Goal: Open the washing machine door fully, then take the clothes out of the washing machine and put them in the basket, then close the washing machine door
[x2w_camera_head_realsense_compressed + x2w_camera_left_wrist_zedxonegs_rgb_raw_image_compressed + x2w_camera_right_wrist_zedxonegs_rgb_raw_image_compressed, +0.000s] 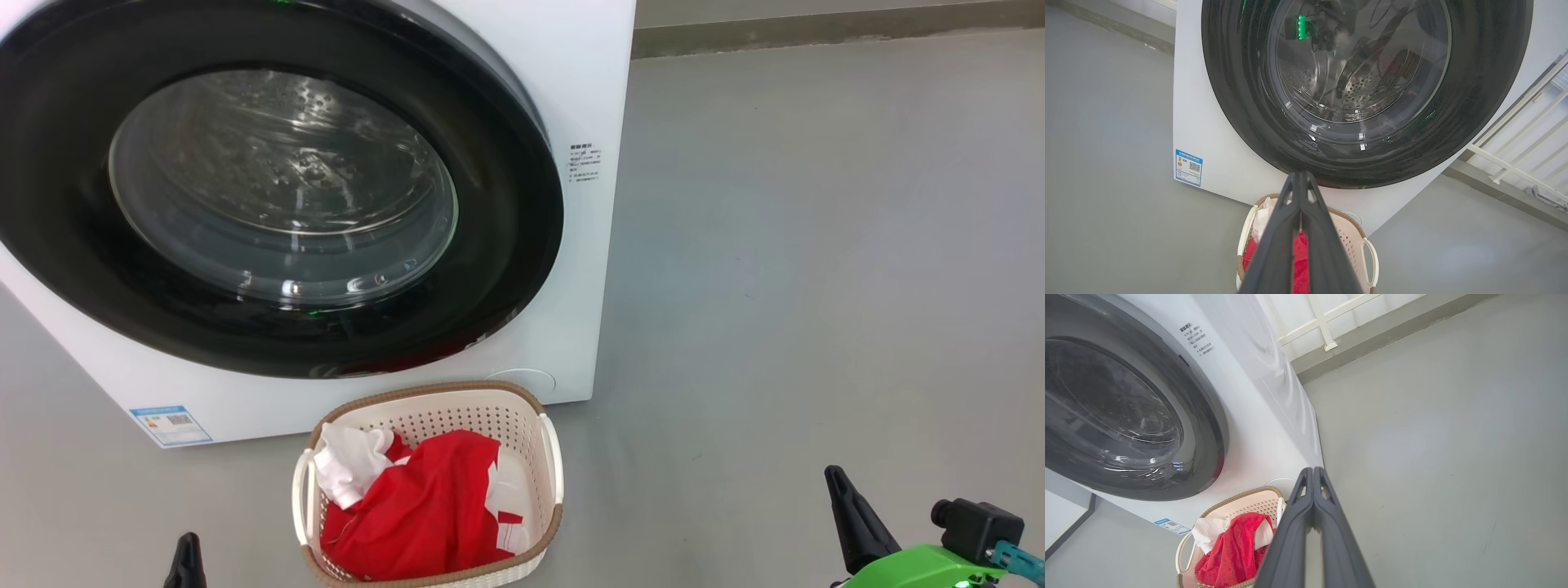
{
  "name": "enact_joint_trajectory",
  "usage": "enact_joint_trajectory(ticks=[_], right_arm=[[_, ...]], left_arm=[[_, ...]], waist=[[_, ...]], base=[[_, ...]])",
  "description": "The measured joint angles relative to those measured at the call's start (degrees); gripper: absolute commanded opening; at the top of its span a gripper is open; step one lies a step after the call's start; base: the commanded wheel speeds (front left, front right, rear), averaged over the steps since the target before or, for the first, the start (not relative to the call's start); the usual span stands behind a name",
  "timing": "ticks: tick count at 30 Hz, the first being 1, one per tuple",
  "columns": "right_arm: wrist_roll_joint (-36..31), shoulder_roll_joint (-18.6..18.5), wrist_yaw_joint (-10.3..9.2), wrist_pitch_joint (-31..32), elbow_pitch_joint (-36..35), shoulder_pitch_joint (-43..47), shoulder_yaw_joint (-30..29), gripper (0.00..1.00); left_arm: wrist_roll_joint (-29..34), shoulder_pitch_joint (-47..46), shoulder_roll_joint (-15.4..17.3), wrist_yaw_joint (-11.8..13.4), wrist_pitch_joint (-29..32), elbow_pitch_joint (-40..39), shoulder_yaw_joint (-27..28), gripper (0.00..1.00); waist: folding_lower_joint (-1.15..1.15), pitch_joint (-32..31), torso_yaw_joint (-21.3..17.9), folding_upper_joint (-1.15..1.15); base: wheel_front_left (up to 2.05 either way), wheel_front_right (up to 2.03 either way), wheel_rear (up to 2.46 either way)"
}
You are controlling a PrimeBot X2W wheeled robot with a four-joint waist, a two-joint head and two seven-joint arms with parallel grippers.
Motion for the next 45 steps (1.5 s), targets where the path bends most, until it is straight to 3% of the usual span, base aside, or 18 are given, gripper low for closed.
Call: enact_joint_trajectory(ticks=[45], right_arm=[[26.3,2.2,-0.01,7.4,-3.1,-0.2,-3.2,0.0]], left_arm=[[-28.4,-4.8,0.6,0.0,7.4,2.5,-0.5,0.0]], waist=[[-0.01,-0.2,1.2,0.0]], base=[[0.0,0.0,0.0]])
